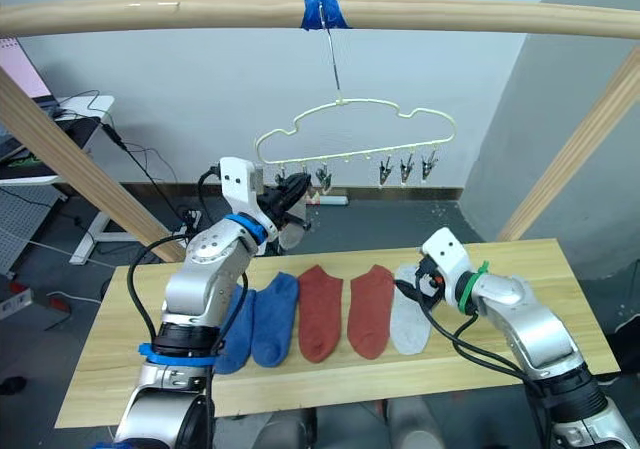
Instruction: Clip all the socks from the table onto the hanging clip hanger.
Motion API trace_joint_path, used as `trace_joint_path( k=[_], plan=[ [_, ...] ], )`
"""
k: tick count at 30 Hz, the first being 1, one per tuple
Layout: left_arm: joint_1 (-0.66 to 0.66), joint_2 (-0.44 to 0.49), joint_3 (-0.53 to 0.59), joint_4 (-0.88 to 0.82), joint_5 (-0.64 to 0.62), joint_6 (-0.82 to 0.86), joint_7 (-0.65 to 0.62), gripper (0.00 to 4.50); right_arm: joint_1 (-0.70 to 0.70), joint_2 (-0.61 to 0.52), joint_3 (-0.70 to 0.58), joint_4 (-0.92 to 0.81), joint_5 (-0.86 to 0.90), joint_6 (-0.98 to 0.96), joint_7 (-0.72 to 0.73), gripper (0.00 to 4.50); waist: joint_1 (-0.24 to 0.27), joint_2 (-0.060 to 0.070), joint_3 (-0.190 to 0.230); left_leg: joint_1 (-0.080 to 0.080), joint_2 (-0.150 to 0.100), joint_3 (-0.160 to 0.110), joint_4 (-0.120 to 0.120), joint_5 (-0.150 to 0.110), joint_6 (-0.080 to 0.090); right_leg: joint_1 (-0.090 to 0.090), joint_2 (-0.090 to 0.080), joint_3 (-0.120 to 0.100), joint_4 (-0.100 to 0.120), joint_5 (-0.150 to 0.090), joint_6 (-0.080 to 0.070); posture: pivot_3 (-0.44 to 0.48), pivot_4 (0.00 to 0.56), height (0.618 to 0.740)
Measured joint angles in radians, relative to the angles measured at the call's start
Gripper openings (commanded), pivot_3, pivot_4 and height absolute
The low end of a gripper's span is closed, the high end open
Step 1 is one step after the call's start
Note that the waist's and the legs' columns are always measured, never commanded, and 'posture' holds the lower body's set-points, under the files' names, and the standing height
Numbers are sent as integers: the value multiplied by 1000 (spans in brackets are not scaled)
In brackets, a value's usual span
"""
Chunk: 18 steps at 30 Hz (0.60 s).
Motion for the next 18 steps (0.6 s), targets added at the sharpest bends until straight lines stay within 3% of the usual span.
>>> trace_joint_path(
  k=[4,8,13,16,18],
  plan=[
    [-14,88,70,-53,-168,248,-91,12,-94,47,131,298,-140,-125,52,4500,-13,0,0,7,2,2,-1,0,0,4,1,0,0,0,0,-178,194,740],
    [-40,100,135,-67,-309,459,-110,12,-176,95,200,536,-243,-249,82,4500,-23,0,0,8,2,3,-1,0,0,4,1,1,1,0,0,-165,193,740],
    [-65,105,160,-84,-394,598,-94,12,-241,161,181,694,-278,-316,88,4500,-24,0,0,8,2,3,-2,0,0,4,1,1,1,1,-1,-157,191,740],
    [-63,110,172,-90,-410,624,-85,0,-254,171,169,732,-291,-343,98,3961,-24,0,0,8,2,3,-2,0,0,4,1,1,1,1,-1,-153,190,740],
    [-56,114,171,-102,-413,631,-85,0,-251,174,163,743,-291,-353,119,3227,-23,0,0,9,2,3,-2,0,0,5,1,2,1,1,0,-150,188,740]
  ],
)
